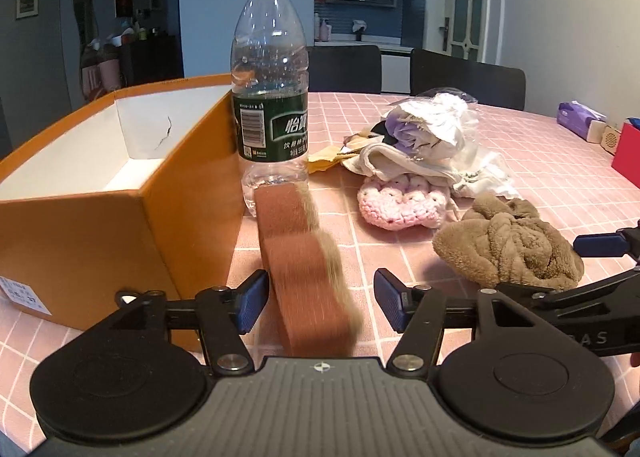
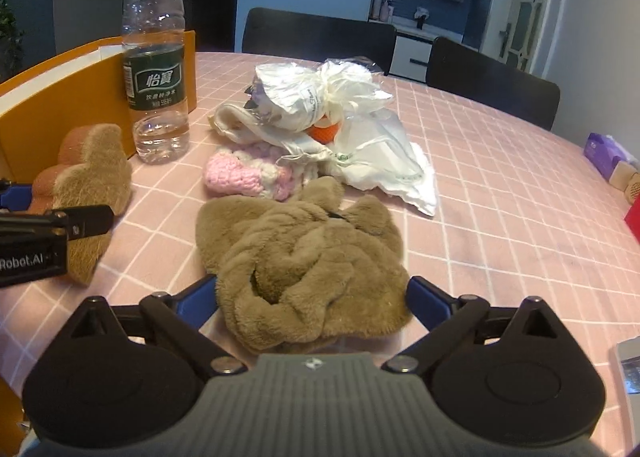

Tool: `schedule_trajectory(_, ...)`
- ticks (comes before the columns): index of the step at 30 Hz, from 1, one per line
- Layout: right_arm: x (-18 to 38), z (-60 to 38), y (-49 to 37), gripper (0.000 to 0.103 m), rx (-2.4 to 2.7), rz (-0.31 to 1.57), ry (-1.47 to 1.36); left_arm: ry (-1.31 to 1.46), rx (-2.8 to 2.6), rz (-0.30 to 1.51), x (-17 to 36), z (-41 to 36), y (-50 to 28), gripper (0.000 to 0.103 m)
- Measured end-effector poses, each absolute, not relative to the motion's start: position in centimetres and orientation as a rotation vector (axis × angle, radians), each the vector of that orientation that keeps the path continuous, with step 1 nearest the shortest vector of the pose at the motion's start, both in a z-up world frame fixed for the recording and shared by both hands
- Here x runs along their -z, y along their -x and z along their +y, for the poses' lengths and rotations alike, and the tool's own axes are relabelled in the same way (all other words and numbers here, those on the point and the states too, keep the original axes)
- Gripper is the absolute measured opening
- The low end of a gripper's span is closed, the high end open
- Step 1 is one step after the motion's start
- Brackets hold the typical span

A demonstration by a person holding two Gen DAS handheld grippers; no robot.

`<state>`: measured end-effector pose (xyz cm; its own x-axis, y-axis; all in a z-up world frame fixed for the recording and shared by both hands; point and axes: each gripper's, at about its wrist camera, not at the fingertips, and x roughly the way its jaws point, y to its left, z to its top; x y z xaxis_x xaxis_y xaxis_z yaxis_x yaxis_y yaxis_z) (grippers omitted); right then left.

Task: Organize soft objects
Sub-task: 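Grasp the orange sponge with the left tool while the right tool grasps the brown towel, then carry the sponge and towel over the box and lower them inside with both tools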

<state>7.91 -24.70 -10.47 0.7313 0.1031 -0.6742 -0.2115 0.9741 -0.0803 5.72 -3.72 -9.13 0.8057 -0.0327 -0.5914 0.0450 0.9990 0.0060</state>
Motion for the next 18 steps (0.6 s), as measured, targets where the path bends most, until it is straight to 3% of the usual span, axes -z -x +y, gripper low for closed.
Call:
schedule_trajectory(2, 10.9, -24.5, -8.5, 0.1, -0.169, 0.736, 0.146, -0.012, 0.041, 0.645, 9.4, -3.7, -5.8, 0.07)
schedule_trajectory(6, 11.5, -24.0, -9.3, 0.097, -0.169, 0.737, 0.138, -0.02, 0.024, 0.642, 9.7, -3.6, -5.6, 0.051)
schedule_trajectory(9, 11.8, -23.7, -9.2, 0.082, -0.182, 0.733, 0.136, -0.022, 0.019, 0.641, 9.9, -3.4, -5.5, 0.037)
schedule_trajectory(15, 11.7, -23.5, -8.6, 0.059, -0.206, 0.716, 0.163, -0.019, 0.03, 0.631, 9.6, -3.3, -5.3, 0.035)
schedule_trajectory(18, 11.0, -23.9, -8.2, 0.057, -0.202, 0.719, 0.161, -0.028, 0.046, 0.614, 9.0, -3.5, -4.9, 0.035)
